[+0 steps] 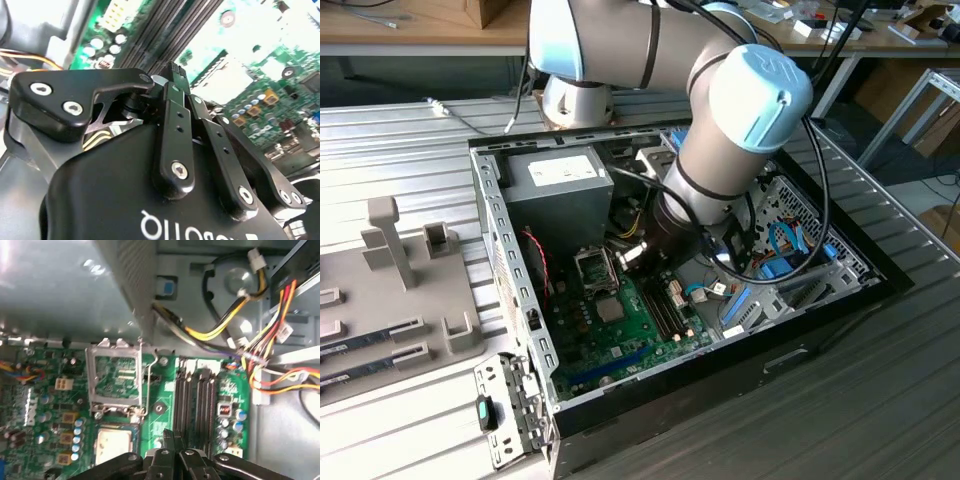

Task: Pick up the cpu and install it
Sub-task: 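Place the cpu into insertion slot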

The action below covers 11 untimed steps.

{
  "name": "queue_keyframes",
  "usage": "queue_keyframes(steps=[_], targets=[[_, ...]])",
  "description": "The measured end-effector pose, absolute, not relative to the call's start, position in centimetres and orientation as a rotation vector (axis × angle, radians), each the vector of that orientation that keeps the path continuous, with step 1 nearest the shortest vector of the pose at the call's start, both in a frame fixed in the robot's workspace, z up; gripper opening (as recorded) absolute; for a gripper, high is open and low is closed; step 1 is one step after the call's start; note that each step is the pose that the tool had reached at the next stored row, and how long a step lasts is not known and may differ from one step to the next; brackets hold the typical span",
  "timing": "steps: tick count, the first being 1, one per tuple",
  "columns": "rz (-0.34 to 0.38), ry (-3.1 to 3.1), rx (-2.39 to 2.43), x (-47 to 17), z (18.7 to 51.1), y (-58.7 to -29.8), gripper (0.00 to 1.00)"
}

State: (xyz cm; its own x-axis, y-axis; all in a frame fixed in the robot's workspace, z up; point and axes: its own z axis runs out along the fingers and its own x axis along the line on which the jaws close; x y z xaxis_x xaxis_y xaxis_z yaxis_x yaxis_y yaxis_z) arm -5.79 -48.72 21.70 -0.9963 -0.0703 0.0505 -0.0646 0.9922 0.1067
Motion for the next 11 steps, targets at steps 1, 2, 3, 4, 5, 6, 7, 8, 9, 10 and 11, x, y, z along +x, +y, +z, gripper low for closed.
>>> queue_keyframes(steps=[1,2,3,4,5,6,7,8,9,10,11], targets=[[-0.173,-3.079,0.105,-5.6,21.7,-48.5,0.11],[-0.178,-3.078,0.105,-5.4,21.7,-48.1,0.11],[-0.18,-3.078,0.105,-5.4,21.7,-47.9,0.11],[-0.181,-3.078,0.105,-5.4,21.7,-47.6,0.11],[-0.181,-3.078,0.105,-5.4,21.7,-47.2,0.11],[-0.181,-3.077,0.105,-5.3,21.7,-46.9,0.11],[-0.181,-3.077,0.105,-5.2,22.2,-46.0,0.11],[-0.183,-3.077,0.105,-5.1,22.5,-44.6,0.11],[-0.203,-3.075,0.121,-5.1,22.5,-43.3,0.11],[-0.224,-3.074,0.133,-5.2,22.5,-43.2,0.11],[-0.245,-3.071,0.145,-5.2,22.4,-43.2,0.11]])
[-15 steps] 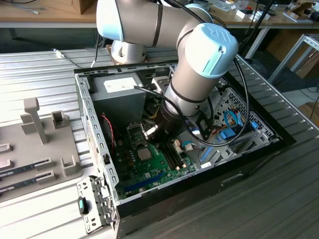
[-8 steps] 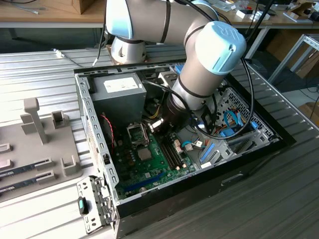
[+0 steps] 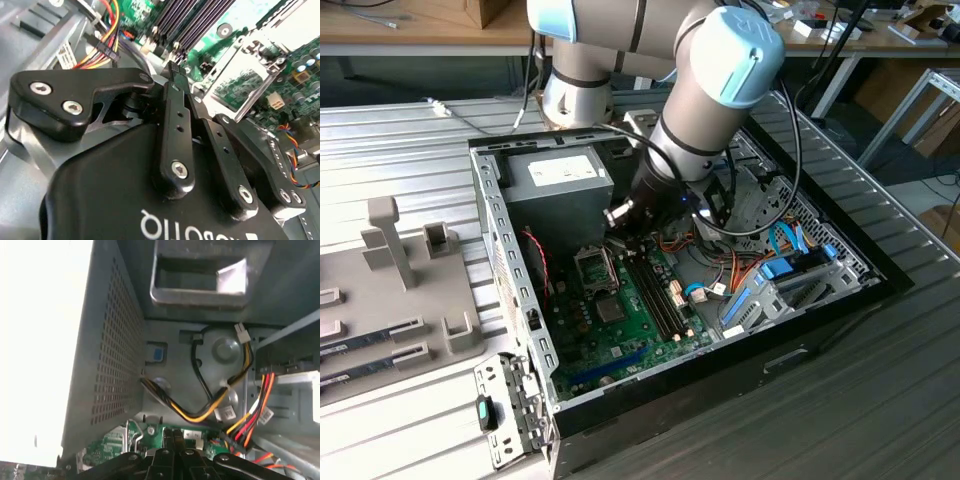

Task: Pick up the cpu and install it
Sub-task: 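Place the cpu into insertion slot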

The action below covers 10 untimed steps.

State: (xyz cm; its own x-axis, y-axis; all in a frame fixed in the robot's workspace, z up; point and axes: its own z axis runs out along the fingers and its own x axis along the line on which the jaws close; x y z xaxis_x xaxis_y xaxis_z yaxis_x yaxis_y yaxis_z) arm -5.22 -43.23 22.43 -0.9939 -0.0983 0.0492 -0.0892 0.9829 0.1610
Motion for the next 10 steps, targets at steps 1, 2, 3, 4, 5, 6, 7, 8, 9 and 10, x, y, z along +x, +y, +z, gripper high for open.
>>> queue_keyframes(steps=[1,2,3,4,5,6,7,8,9,10], targets=[[-0.261,-3.07,0.154,-5.25,22.4,-43.23,0.11],[-0.275,-3.068,0.161,-5.27,22.38,-43.23,0.11],[-0.293,-3.066,0.174,-5.3,22.35,-43.23,0.11],[-0.303,-3.063,0.189,-5.31,22.33,-43.23,0.11],[-0.307,-3.059,0.221,-5.31,22.27,-43.22,0.11],[-0.306,-3.055,0.248,-5.32,22.23,-43.23,0.11],[-0.305,-3.05,0.283,-5.32,22.18,-43.23,0.11],[-0.304,-3.045,0.311,-5.32,22.13,-43.23,0.11],[-0.302,-3.038,0.356,-5.32,22.05,-43.23,0.11],[-0.301,-3.033,0.384,-5.32,22.0,-43.23,0.11]])
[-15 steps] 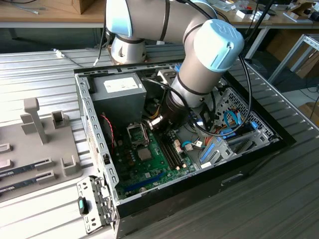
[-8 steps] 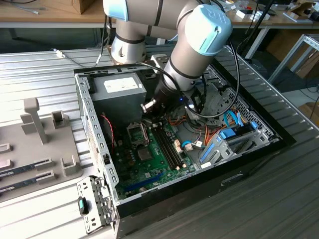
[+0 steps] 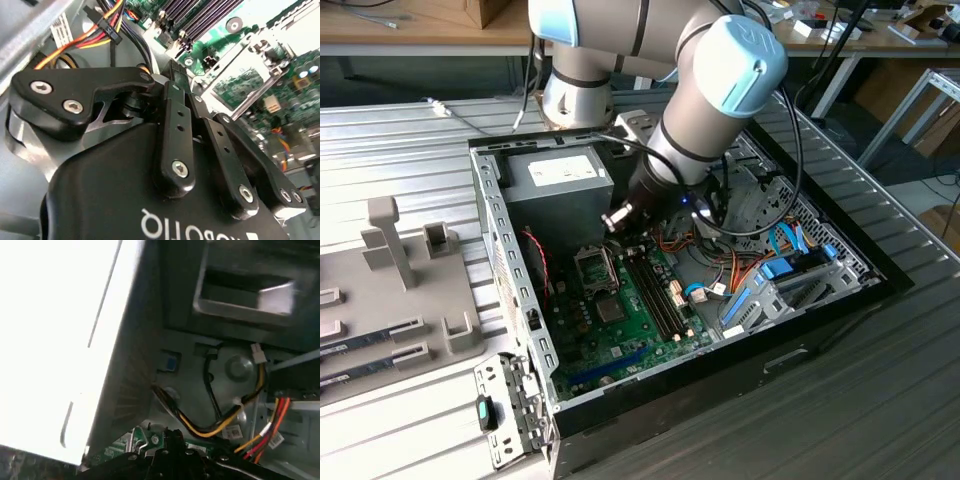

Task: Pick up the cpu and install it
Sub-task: 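Place the cpu into insertion slot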

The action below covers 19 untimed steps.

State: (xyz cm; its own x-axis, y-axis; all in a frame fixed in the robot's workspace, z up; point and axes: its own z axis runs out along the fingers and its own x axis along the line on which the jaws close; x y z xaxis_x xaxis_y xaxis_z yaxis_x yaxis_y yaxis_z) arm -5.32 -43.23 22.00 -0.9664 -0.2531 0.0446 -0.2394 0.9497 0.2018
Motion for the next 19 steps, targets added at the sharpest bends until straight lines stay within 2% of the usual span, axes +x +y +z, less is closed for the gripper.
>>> queue_keyframes(steps=[6,14,19], targets=[[-0.323,-2.996,0.557,-5.3,21.8,-43.4,0.11],[-0.093,-2.985,0.545,-5.3,21.8,-43.7,0.11],[-0.018,-2.979,0.539,-5.3,21.8,-44.8,0.11]])
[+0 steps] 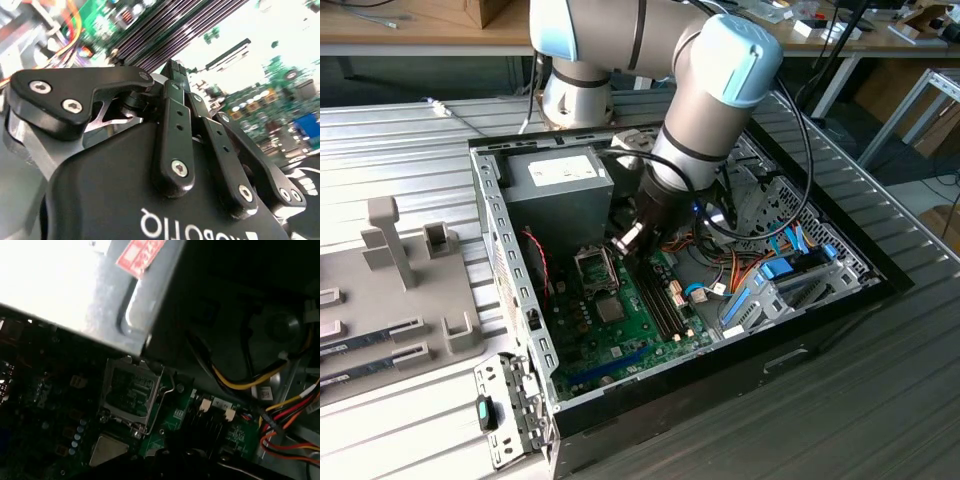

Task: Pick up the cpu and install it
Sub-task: 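Place the cpu into insertion slot, then close the cpu cover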

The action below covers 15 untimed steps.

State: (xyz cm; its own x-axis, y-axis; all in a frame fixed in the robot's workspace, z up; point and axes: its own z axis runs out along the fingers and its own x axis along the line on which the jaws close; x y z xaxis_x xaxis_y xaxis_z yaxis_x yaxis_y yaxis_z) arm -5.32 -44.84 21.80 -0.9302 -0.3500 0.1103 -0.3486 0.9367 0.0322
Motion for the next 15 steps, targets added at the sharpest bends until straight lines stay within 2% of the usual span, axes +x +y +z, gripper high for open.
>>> queue_keyframes(steps=[1,10,15], targets=[[0.001,-2.977,0.538,-5.3,21.8,-45.3,0.11],[0.002,-2.977,0.537,-5.3,21.8,-45.6,0.11],[-0.008,-2.976,0.544,-5.0,21.4,-44.1,0.11]])
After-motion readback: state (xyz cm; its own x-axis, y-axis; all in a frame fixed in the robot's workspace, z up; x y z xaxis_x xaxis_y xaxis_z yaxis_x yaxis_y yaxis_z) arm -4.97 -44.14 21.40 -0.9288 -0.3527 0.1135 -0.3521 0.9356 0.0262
